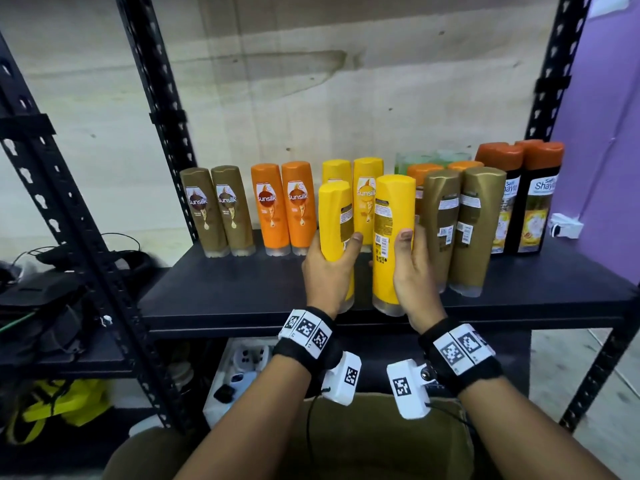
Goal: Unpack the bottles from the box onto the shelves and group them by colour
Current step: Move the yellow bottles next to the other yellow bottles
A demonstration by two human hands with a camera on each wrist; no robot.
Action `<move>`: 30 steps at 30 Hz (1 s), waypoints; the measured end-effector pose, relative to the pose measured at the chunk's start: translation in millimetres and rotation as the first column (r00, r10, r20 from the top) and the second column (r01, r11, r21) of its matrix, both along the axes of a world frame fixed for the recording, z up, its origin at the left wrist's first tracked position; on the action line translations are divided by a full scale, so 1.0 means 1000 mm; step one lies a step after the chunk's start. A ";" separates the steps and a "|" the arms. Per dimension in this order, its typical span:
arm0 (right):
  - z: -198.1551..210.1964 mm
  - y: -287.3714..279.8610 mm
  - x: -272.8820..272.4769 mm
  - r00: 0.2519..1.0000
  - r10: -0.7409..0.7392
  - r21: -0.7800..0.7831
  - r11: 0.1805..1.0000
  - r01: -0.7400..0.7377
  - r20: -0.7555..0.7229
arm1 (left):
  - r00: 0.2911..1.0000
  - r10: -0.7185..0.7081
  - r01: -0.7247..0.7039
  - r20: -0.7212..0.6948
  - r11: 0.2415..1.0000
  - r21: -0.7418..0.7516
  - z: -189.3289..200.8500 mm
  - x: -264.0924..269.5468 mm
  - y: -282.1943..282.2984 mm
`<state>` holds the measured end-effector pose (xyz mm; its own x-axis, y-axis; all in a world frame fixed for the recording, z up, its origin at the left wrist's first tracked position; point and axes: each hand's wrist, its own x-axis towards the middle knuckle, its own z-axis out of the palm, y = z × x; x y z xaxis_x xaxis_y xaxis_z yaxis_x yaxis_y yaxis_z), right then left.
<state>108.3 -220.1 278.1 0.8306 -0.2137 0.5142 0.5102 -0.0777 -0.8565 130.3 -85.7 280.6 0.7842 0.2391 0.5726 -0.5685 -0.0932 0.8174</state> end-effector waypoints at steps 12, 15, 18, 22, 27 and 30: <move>-0.013 0.009 0.029 0.999 -0.038 -0.011 0.999 0.039 0.022 | 0.999 -0.016 0.018 -0.030 0.999 0.044 -0.002 0.030 0.000; -0.018 0.010 0.035 0.999 -0.032 -0.001 0.999 0.032 -0.015 | 1.000 -0.017 0.017 -0.021 0.999 0.037 -0.002 0.032 0.001; -0.020 0.010 0.037 0.999 0.014 0.025 1.000 -0.013 -0.051 | 1.000 -0.003 0.004 -0.012 1.000 0.025 -0.004 0.033 0.000; -0.023 0.005 0.040 0.995 0.051 0.051 0.998 -0.047 -0.087 | 1.000 0.010 -0.010 -0.013 1.000 0.021 -0.006 0.028 -0.003; -0.019 0.004 0.036 0.994 0.042 0.001 0.999 -0.042 -0.099 | 1.000 -0.008 0.008 -0.026 1.000 0.025 -0.007 0.021 -0.002; -0.017 0.003 0.034 0.993 0.053 -0.026 0.998 -0.056 -0.104 | 0.998 -0.036 0.035 -0.055 0.999 -0.005 -0.008 0.020 -0.003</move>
